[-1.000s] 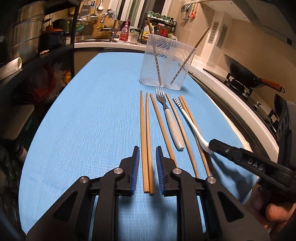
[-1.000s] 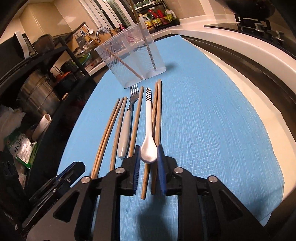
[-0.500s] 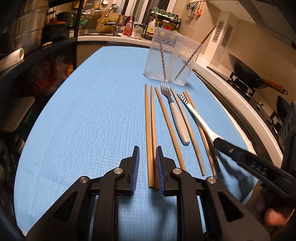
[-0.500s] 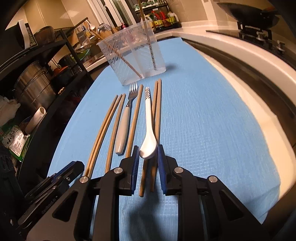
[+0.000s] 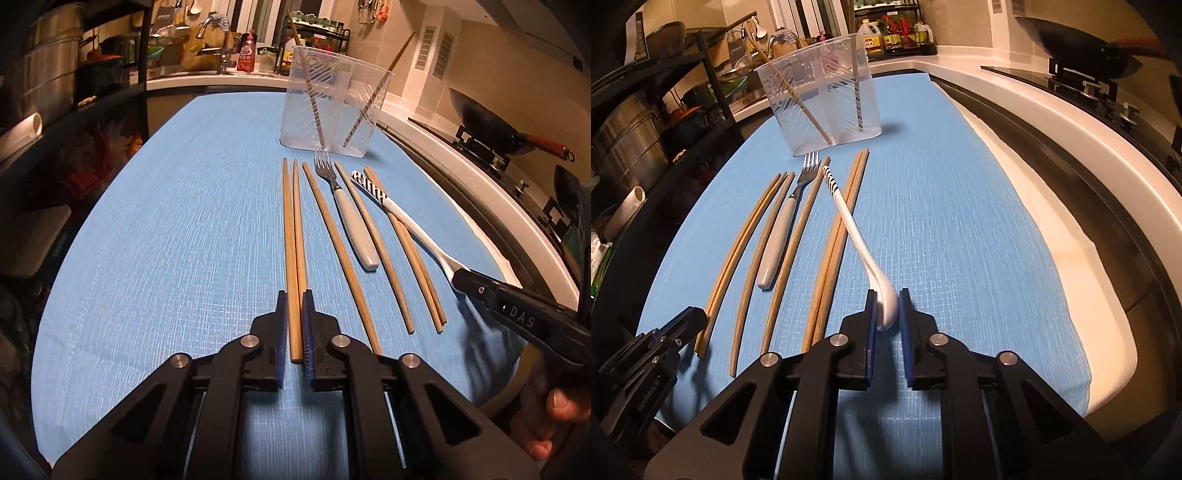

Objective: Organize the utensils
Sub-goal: 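Grasp the white spoon bowl with the right tool while the left tool grasps a chopstick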

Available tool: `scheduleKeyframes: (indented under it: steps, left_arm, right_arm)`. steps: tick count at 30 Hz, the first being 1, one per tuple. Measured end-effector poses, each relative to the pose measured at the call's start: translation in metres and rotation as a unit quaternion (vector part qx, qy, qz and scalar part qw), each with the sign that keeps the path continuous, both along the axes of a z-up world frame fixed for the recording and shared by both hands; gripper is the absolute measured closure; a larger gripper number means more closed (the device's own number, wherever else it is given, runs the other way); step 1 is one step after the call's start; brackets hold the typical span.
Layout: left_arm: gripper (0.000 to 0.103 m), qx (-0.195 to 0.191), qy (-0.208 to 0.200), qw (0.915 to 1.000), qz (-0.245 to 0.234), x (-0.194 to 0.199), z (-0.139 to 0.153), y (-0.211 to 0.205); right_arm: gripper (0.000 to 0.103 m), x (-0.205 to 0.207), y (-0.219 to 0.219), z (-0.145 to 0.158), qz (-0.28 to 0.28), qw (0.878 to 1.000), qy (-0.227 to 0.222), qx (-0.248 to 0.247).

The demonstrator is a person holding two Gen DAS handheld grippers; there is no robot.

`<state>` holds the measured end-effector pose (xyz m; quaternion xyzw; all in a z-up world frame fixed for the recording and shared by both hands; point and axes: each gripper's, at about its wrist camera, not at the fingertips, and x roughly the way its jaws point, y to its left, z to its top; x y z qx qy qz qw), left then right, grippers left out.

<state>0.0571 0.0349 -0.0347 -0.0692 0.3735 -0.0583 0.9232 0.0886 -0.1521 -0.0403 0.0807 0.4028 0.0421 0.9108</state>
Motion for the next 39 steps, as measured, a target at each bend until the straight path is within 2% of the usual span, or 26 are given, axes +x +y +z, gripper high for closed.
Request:
scheduleKeyframes:
  steps: [6, 9, 11, 15, 20, 30, 39]
  left_arm:
    - [0.099, -0.006, -0.015, 0.9999, 0.007, -0.008, -0.001, 0.005]
    - [0.1, 0.003, -0.021, 0.9995, 0.025, -0.011, -0.002, 0.007]
    - [0.1, 0.003, -0.021, 0.9994, 0.027, -0.011, -0.002, 0.007]
    - [0.097, 0.018, -0.018, 0.9995, 0.02, -0.01, -0.005, 0.001]
    - [0.097, 0.048, -0.034, 0.9981, 0.02, -0.012, -0.006, -0.007]
    - [0.097, 0.052, -0.049, 0.9968, 0.035, -0.016, -0.007, -0.007]
    - [0.097, 0.055, -0.064, 0.9958, 0.035, -0.017, -0.01, -0.009]
  right_arm:
    - [0.092, -0.002, 0.003, -0.001, -0.002, 1.0, -0.007, -0.01]
    - [0.092, -0.007, -0.001, 0.004, -0.027, 0.999, -0.02, -0.03]
    - [0.092, -0.006, -0.006, 0.001, -0.042, 0.998, -0.012, -0.046]
    - [0.091, -0.006, -0.003, 0.0, -0.031, 0.998, -0.009, -0.045]
    - [0.089, -0.006, 0.0, -0.001, -0.028, 0.998, -0.012, -0.049]
    - [0.092, -0.009, 0.01, -0.001, -0.027, 0.996, -0.025, -0.087]
    - [0.091, -0.01, 0.009, -0.001, -0.025, 0.996, -0.024, -0.087]
